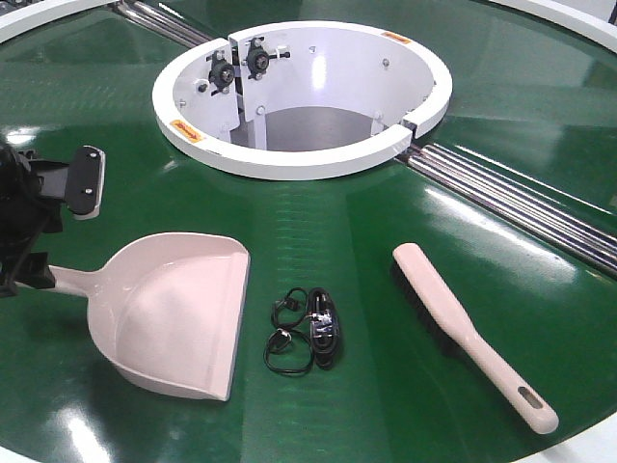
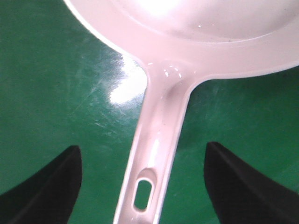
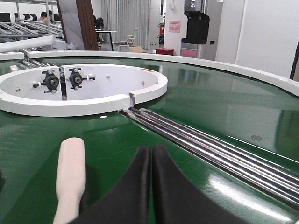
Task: Clean and inspect green conveyor with broom and dustpan
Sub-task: 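Lower the left gripper and grasp the pink dustpan handle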
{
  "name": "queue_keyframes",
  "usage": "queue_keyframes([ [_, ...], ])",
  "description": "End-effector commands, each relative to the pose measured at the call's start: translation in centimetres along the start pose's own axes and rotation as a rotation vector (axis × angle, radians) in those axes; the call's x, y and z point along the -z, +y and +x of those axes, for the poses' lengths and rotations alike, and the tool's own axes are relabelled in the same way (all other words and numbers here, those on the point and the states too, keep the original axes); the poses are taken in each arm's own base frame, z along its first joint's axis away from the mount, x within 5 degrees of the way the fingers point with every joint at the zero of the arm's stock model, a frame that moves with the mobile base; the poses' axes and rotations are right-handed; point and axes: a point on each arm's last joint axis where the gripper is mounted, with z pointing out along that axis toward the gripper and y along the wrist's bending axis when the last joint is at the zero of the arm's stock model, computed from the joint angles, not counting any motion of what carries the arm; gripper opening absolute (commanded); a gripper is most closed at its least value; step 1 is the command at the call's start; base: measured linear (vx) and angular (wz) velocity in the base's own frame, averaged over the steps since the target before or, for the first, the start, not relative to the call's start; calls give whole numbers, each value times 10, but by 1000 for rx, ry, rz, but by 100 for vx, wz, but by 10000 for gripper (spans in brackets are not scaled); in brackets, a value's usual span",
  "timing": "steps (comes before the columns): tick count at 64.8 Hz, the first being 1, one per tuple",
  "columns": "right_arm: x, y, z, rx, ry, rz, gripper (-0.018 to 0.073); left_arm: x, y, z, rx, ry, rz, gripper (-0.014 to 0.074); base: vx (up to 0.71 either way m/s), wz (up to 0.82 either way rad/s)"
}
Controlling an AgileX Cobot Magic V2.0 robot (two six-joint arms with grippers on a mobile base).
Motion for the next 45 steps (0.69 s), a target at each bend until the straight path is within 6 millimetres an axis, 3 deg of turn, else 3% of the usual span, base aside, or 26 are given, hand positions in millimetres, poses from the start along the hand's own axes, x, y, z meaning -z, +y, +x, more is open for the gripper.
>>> queue_keyframes([
  [1,1,0,-6,3,-78,1,-8,17,3,-3,-4,-25,-63,531,0,0],
  [45,1,0,-6,3,-77,1,-8,-17,9,-6,-116,-5,31,531,0,0],
])
